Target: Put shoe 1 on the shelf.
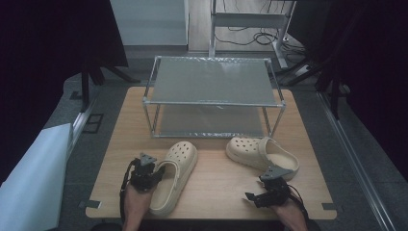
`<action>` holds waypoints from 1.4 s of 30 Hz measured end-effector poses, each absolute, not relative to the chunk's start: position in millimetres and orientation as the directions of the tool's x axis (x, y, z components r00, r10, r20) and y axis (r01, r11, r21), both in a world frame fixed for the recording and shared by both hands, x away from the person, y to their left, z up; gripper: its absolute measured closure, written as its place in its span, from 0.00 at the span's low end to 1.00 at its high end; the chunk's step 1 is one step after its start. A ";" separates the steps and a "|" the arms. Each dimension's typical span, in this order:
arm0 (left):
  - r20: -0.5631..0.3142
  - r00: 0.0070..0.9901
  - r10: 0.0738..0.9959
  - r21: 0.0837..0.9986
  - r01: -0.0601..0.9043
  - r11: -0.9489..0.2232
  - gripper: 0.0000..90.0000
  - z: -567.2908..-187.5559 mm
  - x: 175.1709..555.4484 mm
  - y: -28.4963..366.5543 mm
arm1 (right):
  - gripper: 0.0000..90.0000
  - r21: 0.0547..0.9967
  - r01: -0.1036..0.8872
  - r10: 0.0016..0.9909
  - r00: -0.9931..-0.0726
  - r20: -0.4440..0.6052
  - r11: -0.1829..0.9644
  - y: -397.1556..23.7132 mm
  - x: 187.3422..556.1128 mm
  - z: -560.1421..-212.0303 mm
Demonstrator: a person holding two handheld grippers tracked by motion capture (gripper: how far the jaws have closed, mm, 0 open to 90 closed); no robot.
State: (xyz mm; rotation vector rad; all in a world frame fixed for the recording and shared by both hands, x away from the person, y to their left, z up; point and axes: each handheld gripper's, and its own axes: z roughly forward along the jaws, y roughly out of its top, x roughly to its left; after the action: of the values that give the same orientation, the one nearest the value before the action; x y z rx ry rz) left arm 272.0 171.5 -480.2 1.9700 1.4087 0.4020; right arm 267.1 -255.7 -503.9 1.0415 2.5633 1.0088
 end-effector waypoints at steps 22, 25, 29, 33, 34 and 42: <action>-0.359 0.364 0.859 0.647 0.761 -0.052 0.85 -462.0 287.2 196.7 | 0.14 0.661 0.544 0.672 -0.736 0.080 0.517 -255.5 267.8 -504.6; -0.384 0.365 0.848 0.647 0.762 -0.035 0.85 -456.2 289.6 198.3 | 0.14 0.658 0.546 0.670 -0.738 0.083 0.519 -255.5 268.0 -504.8; -0.375 0.365 0.852 0.654 0.756 -0.036 0.85 -446.5 291.2 197.9 | 0.14 0.656 0.547 0.670 -0.738 0.085 0.519 -255.2 268.1 -505.4; -0.376 0.370 0.849 0.667 0.745 -0.030 0.85 -434.8 292.8 197.2 | 0.14 0.655 0.548 0.668 -0.739 0.088 0.520 -255.4 268.3 -505.5; -0.376 0.370 0.849 0.667 0.745 -0.030 0.85 -434.8 292.8 197.2 | 0.14 0.655 0.548 0.668 -0.739 0.088 0.520 -255.4 268.3 -505.5; -0.429 0.410 0.805 0.669 0.743 -0.022 0.85 -414.9 297.8 192.7 | 0.14 0.651 0.549 0.666 -0.741 0.087 0.525 -254.9 268.3 -506.0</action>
State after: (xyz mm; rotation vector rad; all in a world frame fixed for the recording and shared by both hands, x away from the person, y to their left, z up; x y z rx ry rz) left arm 297.8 192.7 -414.9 1.7715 1.3445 0.0867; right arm 268.3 -254.9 -506.0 1.0411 2.5895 1.0120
